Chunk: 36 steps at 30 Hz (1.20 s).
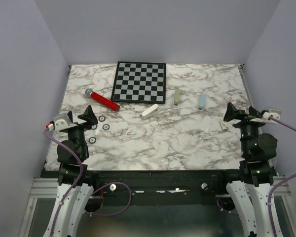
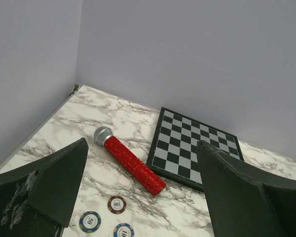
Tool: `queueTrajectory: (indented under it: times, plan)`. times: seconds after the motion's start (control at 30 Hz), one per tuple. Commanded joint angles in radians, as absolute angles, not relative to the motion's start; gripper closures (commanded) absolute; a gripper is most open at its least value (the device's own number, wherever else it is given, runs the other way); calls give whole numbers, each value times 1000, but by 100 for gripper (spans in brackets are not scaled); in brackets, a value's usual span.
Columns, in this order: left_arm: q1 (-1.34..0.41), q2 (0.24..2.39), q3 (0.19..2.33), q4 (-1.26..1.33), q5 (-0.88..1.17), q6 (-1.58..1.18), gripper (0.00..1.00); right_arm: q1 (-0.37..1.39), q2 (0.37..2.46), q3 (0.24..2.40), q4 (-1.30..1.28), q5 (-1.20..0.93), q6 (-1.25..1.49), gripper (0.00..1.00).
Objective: Load the staples into the stapler
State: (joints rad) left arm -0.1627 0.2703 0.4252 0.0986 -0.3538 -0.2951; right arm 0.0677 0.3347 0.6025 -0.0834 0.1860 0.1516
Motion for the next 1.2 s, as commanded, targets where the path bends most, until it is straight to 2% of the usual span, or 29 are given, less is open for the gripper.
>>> queueTrajectory:
  times: [0.0, 0.2, 0.43, 0.67, 0.83, 1.03, 1.17]
  plan:
    - [-184, 233, 394, 141, -344, -319, 1, 61, 313, 634, -136, 213, 138, 0]
    - [-204, 193, 364, 133, -376, -347, 1, 63, 319, 650, -204, 244, 181, 0]
    - [-212, 170, 354, 137, -403, -387, 1, 63, 457, 741, -366, 268, 285, 0]
    - [-215, 158, 356, 115, -390, -383, 1, 60, 780, 857, -564, 389, 475, 0]
    - [-215, 169, 353, 118, -390, -382, 1, 28, 1106, 963, -604, 423, 506, 0]
    - [-215, 201, 357, 118, -382, -359, 1, -106, 1478, 1097, -595, 258, 388, 0]
    - [-213, 221, 362, 121, -383, -347, 1, -146, 1619, 1160, -601, 144, 327, 0]
